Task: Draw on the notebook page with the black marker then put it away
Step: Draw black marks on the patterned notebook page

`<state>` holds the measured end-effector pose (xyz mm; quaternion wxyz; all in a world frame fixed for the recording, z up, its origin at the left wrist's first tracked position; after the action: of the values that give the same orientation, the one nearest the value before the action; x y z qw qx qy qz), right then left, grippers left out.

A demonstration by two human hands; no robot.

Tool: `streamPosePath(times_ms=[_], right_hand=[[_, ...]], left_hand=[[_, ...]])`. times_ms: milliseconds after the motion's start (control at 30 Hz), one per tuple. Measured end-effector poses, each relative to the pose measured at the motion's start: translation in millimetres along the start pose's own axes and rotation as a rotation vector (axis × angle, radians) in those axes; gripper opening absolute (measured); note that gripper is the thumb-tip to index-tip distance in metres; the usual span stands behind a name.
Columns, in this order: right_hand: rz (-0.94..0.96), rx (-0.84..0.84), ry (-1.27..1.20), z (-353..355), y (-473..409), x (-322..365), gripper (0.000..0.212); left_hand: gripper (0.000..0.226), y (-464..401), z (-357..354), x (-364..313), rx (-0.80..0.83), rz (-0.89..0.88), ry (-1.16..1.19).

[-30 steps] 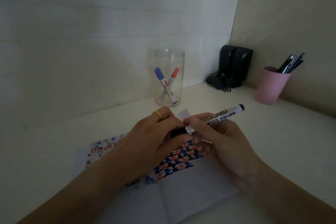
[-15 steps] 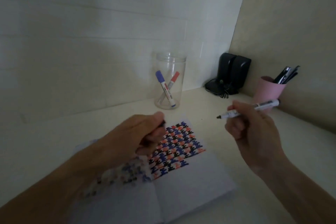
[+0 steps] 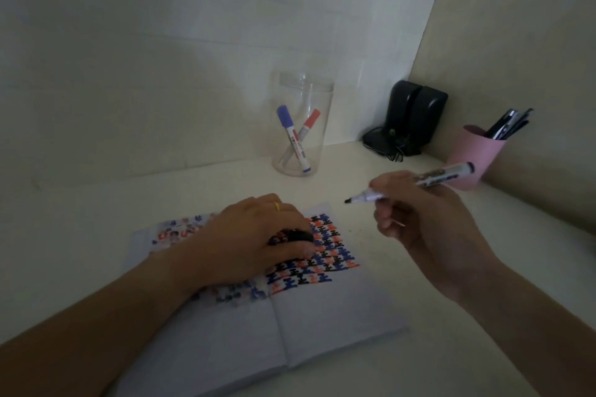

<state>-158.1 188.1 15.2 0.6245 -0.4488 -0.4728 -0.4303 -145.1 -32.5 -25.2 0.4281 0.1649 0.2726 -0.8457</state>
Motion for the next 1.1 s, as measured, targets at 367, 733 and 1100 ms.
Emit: streamPosePath(times_ms=[367, 733, 1100], right_hand=[[0.001, -0.038, 0.371, -5, 29, -44, 0.008], [0.081, 0.004, 0.53, -10, 33, -41, 0.006], [0.076, -0.034, 0.582, -9, 31, -43, 0.006]], left_hand=[[0.039, -4, -9, 8, -0.008, -0.077, -0.047], [0.033, -1, -7, 8, 0.051, -0.168, -0.096], [0.033, -2, -7, 9, 0.045, -0.18, -0.098]])
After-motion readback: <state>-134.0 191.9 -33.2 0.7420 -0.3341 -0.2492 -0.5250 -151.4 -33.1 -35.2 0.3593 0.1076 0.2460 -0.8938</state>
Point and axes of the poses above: each hand's wrist, its own y-axis away from the middle knuckle, its own z-axis out of the back of the hand, x = y × z, the point moved 3 cm from there along -y, towards the middle knuckle, and after that the axes turned 15 degrees about y, right-handed, at the moved point
